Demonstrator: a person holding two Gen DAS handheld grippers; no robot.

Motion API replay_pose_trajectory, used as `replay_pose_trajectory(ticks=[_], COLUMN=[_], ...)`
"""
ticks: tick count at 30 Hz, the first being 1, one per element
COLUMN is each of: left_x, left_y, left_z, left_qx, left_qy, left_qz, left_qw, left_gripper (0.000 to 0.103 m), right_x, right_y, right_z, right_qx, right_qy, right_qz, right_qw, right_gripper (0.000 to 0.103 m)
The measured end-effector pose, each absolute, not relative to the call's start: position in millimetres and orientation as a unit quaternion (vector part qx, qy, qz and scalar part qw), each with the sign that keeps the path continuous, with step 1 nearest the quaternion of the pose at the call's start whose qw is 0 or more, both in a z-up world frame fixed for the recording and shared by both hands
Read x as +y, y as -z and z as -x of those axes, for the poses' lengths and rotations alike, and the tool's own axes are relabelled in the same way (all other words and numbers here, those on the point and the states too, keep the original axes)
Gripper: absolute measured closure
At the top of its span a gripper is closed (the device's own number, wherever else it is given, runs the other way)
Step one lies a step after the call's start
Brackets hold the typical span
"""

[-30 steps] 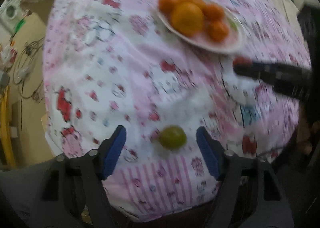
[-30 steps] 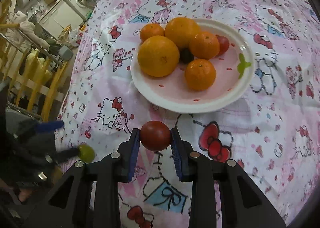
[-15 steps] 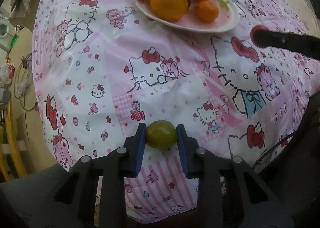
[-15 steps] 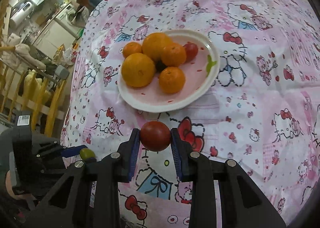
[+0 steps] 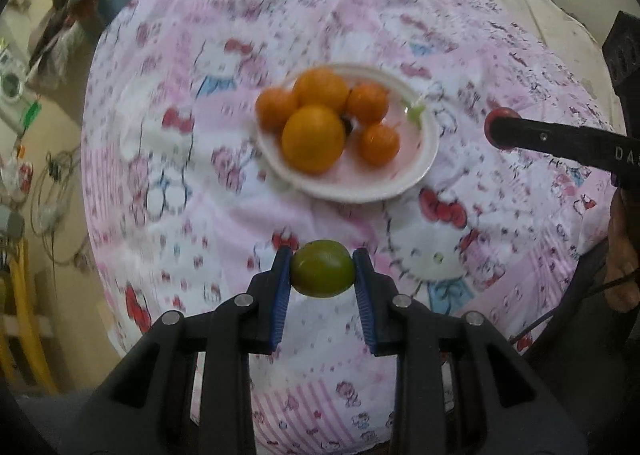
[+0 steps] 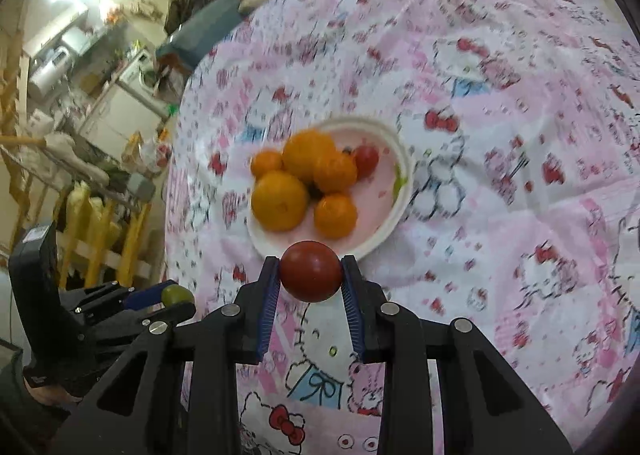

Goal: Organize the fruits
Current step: 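Carry the lime and the tomato over the plate with both grippers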

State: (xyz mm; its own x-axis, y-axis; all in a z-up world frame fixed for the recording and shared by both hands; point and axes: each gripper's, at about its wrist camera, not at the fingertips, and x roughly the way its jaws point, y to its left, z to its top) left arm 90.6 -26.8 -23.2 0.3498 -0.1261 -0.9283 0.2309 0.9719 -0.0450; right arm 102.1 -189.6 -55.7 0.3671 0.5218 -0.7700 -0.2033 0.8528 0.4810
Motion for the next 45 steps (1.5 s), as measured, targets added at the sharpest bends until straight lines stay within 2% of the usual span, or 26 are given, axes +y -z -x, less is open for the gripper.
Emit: replay_pose_trajectory(ticks=[9,18,24,45], left_x=[-48.8,-60.3,-72.3,-86.3], left_y=[21.5,48.9,66.7,99.4], left_z=[-128.6,-158.0,-166.0,-179.9], left_qx=[0.559,0.584,0.595,0.611], left_qy=[0.102,0.070,0.071,0.060], left_qz=[-0.017,0.020,0.013,-0.002], left_qw=[0.822,0.809,0.801,0.789], left_gripper=[0.076,0.076,0.076,0.076], right_x=[-218.5,-217.0,-220.9,-186.0], right_y=[40.2,53.9,74.3,132.6], right_z=[-130.7,-153.1,-173.4,-203.3], right_qx=[0.499,0.509,0.526,0.594], right_qy=[-0.208,-0.201,-0.208,-0.219], right_qz=[-0.175,-0.167,-0.194,-0.144], right_qw=[0.823,0.820,0.802,0.761], right_gripper=[0.071,0.071,0.071,0.070])
